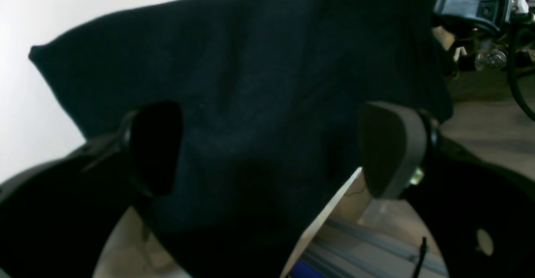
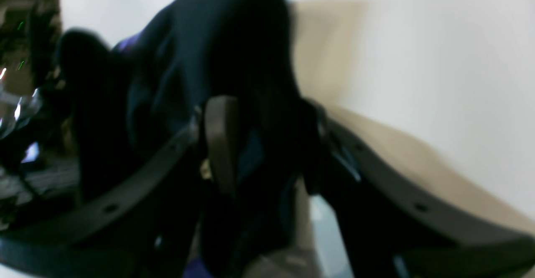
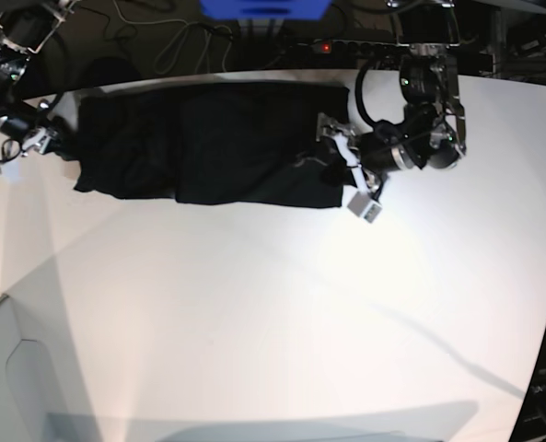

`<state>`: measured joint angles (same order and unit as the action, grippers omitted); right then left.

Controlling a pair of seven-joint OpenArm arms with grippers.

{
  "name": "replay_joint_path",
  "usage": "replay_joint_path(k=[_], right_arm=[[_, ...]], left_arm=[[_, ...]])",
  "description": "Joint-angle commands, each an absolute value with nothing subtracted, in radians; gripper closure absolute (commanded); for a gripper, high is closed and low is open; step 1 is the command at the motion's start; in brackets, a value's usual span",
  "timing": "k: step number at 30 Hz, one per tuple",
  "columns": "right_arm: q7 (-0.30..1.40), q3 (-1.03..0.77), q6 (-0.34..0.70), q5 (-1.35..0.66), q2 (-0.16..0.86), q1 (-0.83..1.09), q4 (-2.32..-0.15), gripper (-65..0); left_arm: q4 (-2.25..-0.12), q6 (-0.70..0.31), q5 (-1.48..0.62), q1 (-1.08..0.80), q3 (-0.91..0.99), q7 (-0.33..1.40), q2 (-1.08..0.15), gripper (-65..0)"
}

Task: Fold the T-shirt properly
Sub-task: 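Hold the strip with the left gripper while the right gripper smooths its end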

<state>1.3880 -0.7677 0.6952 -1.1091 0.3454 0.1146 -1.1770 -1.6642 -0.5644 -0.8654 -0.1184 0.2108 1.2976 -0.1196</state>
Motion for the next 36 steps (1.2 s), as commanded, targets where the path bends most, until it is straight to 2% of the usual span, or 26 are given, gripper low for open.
replay_joint_path(k=[1,4,10,18,24,36], right_arm=[[1.396,-0.776,0.698,-1.087,0.372,0.116,-1.184,-24.9],[1.396,-0.771,0.698,-1.086,0.381,0.117,-1.184,-25.2],[1.396,-0.768,0.698,-1.086,0.377,0.122,-1.181,-31.9],[1.396,-0.779,0.698,-1.092,0.367,0.117,-1.184,-31.7],[1.396,-0.819,0.698,-1.185,0.367,0.125,-1.184,-31.7],[1.396,-0.868,0.698,-1.188,0.352,0.119,-1.185,-31.7]], left_arm=[[-1.684,-0.564,-0.889,-0.108,0.213,1.287,-0.125,-65.0],[-1.684,-0.564,-0.889,-0.107,0.213,1.287,-0.125,-65.0],[-1.684,-0.564,-0.889,-0.104,0.213,1.287,-0.120,-65.0],[-1.684,-0.564,-0.889,-0.108,0.213,1.287,-0.120,-65.0],[-1.684,-0.564,-0.891,-0.108,0.213,1.287,-0.120,-65.0],[-1.684,-0.564,-0.889,-0.104,0.213,1.287,-0.120,-65.0]])
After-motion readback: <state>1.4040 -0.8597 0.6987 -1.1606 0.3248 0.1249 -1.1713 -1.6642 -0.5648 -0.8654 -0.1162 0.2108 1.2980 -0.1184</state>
